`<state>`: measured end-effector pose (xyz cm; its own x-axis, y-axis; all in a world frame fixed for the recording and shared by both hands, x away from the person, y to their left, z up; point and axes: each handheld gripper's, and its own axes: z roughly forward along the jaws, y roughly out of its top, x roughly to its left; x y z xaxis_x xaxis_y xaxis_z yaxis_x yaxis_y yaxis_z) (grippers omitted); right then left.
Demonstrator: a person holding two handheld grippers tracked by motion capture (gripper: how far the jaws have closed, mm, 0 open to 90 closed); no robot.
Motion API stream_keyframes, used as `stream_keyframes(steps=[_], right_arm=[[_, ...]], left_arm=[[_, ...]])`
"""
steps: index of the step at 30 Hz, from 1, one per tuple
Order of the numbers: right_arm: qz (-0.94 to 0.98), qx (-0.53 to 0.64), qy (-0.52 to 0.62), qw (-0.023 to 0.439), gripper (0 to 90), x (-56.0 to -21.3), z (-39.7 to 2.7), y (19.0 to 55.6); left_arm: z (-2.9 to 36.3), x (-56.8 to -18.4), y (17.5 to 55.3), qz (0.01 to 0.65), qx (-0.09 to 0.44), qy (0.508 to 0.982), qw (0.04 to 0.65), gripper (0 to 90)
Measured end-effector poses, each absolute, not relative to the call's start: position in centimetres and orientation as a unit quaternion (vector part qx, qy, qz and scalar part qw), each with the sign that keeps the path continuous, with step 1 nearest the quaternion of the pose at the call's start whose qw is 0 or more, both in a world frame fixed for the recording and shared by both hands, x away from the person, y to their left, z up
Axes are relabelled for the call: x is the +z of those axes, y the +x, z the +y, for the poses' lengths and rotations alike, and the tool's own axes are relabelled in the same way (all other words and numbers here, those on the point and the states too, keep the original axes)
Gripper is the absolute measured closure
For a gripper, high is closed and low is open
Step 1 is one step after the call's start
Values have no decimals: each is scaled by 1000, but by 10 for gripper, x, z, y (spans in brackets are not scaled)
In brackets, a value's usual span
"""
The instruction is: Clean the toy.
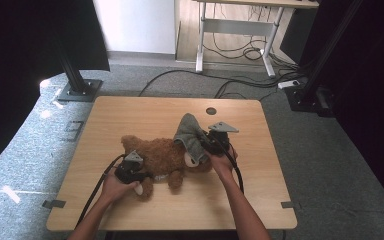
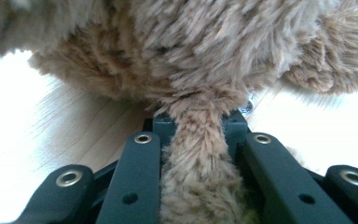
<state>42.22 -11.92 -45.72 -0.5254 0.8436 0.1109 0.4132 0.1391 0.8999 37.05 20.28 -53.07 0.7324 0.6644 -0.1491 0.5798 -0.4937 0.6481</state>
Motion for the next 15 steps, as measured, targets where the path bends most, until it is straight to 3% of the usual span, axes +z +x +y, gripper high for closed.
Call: stream_keyframes(steps=[15], right_arm=[[706,466,488,217,785,-482,-154,427]], left_arm=[[203,-531,370,362,63,861,352,738]])
